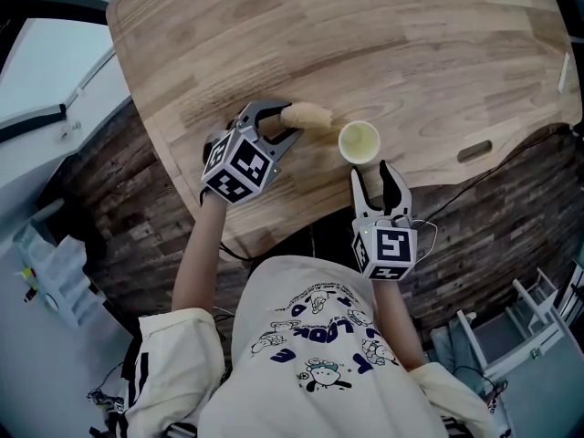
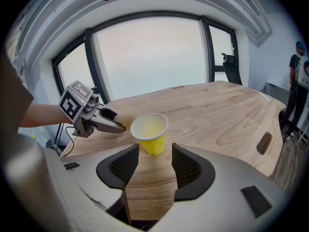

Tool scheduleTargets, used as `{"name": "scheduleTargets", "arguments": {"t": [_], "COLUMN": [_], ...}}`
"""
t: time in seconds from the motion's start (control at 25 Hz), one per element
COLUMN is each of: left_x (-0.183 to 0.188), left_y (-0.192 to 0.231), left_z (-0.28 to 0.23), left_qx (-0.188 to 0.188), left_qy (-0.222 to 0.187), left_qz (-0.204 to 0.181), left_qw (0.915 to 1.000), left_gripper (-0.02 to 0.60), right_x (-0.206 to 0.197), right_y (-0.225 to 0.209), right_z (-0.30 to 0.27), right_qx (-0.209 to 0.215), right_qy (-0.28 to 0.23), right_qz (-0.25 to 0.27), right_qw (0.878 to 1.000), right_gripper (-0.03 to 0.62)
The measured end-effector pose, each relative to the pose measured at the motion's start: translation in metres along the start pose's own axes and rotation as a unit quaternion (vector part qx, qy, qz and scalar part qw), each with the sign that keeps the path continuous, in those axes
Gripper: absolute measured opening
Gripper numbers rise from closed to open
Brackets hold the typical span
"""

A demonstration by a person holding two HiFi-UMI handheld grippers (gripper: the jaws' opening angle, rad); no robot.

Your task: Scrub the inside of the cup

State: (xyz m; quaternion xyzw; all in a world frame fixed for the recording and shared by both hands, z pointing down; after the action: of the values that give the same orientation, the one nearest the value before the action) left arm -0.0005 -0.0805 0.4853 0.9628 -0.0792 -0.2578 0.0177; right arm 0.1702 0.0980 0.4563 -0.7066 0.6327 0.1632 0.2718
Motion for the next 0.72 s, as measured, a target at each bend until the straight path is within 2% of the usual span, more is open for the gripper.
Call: {"name": "scheduleTargets", "arguments": {"t": [0.12, 0.2, 0.72], "left_x": [0.001, 0.001, -0.013], "left_y": [-0.007, -0.012, -0.017], "left_z": [-0.003, -0.004, 0.003], "left_qx": [-0.005, -0.008, 0.002], "left_qy": [0.002, 0.002, 0.004], "left_qz": [0.001, 0.003, 0.035], "left_qw": [1.0000, 1.0000, 0.9994], "left_gripper": [0.189, 0.189, 0.189], "right_x": [0.000, 0.000, 0.014], "right_y": [0.001, 0.000, -0.004], "right_z": [-0.007, -0.011, -0.046], "right_qx": [0.005, 0.013, 0.039], "right_qy": [-0.002, -0.004, 0.002], "right_qz": [0.025, 0.033, 0.056], "right_qw": [1.000, 0.999, 0.998], "right_gripper": [0.214, 0.273, 0.318]}}
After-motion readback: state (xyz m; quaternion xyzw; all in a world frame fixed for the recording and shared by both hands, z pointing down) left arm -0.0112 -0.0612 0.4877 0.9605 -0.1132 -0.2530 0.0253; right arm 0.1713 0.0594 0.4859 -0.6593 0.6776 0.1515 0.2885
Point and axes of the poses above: the fingertips, and each gripper's own axes: z backward along the fingers, y to its left, x out of its top, the point moved 10 cm from there along z, backward along the fingers, and after that the axes turned 14 degrees about y, right-handed, at the moved point
